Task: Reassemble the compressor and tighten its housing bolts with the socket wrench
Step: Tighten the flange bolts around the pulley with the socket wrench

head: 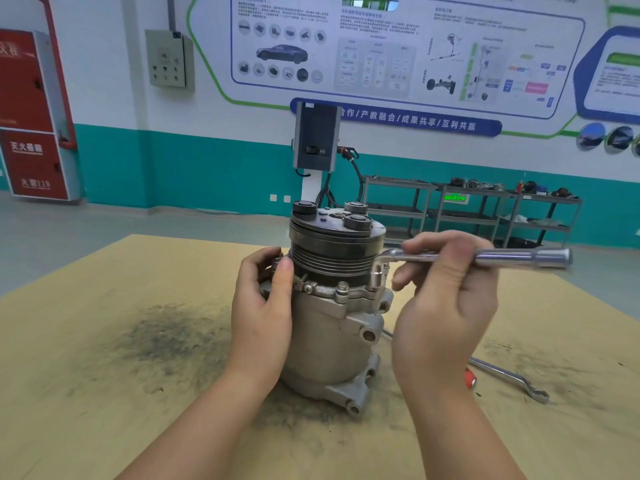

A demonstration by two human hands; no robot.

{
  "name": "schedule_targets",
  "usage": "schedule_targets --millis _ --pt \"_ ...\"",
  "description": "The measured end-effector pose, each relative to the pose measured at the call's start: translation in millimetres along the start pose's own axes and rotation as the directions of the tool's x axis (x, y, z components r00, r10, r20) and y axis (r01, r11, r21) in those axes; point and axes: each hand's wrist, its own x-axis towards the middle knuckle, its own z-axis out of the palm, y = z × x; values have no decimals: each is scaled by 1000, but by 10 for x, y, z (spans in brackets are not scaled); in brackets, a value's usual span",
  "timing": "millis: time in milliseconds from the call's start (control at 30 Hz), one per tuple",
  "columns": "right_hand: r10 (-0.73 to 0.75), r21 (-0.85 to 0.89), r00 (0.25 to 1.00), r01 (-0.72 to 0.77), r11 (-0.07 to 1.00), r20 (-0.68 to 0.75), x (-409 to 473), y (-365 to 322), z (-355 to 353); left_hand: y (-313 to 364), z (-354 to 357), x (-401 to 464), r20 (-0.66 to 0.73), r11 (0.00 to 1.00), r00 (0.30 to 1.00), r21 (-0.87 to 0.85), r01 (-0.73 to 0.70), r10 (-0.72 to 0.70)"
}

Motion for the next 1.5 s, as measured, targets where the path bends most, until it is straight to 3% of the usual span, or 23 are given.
schedule_targets --millis 67,167,367,467,633,800,867,967,1133,1233,1333,1500 --pt "175 97 979 -165 982 -109 65 2 -37 -3 -6 8 -3 1000 1000 6 -1 1" --pt "405 300 906 -354 886 -127 136 39 -67 -2 -4 14 -5 1000 1000 6 -1 1" --pt "619 518 784 -511 686 -46 224 88 -115 9 0 15 -4 1000 1000 15 1 -1" --pt "713 547 701 -593 591 -10 277 133 -139 14 3 17 -1 1000 1000 24 0 0" --pt "732 502 681 -638 583 15 287 184 -156 20 -4 15 2 999 1000 36 -5 5" --pt "584 387 812 -546 743 24 279 145 -153 26 1 12 2 1000 1000 27 -6 5" --pt "554 381 832 -521 763 30 269 132 -153 26 1 11 4 1000 1000 25 -4 4" --pt "617 462 785 -568 682 56 286 133 -161 27 1 12 7 1000 1000 24 4 -5" --pt "775 593 623 -666 453 108 314 211 -189 27 3 13 0 1000 1000 29 5 -5" --pt "807 604 581 -684 409 111 291 263 -194 23 -2 14 0 1000 1000 27 9 -9" --pt "795 557 601 -689 464 81 285 278 -181 23 -3 16 3 1000 1000 29 9 -9" --pt "700 433 714 -639 636 25 282 235 -177 22 -2 18 4 999 1000 38 2 -3"
